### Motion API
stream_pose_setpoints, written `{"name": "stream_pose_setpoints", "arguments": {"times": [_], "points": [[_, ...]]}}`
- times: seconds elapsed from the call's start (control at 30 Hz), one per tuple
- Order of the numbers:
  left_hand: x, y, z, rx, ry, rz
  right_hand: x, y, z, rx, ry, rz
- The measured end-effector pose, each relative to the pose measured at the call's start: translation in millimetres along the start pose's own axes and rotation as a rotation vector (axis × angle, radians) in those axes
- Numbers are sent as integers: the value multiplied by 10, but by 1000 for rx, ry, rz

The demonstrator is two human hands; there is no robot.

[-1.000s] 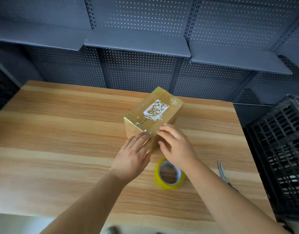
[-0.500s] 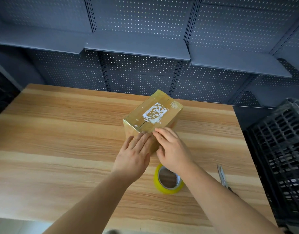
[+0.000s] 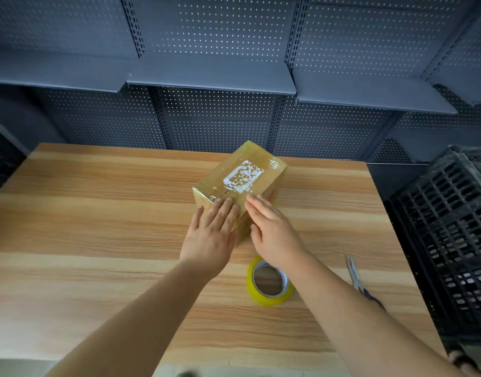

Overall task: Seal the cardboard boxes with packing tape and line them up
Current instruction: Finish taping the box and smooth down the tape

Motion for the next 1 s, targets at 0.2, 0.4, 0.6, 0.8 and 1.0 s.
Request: {"name": "stream_pose_setpoints", "arguments": {"times": [0.2,0.4,0.6,0.8,1.0], "points": [[121,-19,-40,-65,79,-95,12,-62,-40,-50,-45,-1],[188,-52,-144,-68,78,-88,24,-142,54,-107,-101,128],[185,-269,-14,-137,75,-72,-87,-163,39,-138,-193,-15],[129,-475,5,-277,108,-61,-161,-271,68,-136,102,-124],[109,-518,58,-303,101,-87,-223,-388,-22,-123,399,-75]]}}
Point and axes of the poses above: each hand's wrist, its own z-axis towards the middle knuckle, its own x-axis out of the back of the hand, y = z × x, the point moved 4 cm from there along z, towards the middle knuckle, and after that the axes turned 2 degrees about y, right-handed, at the moved point
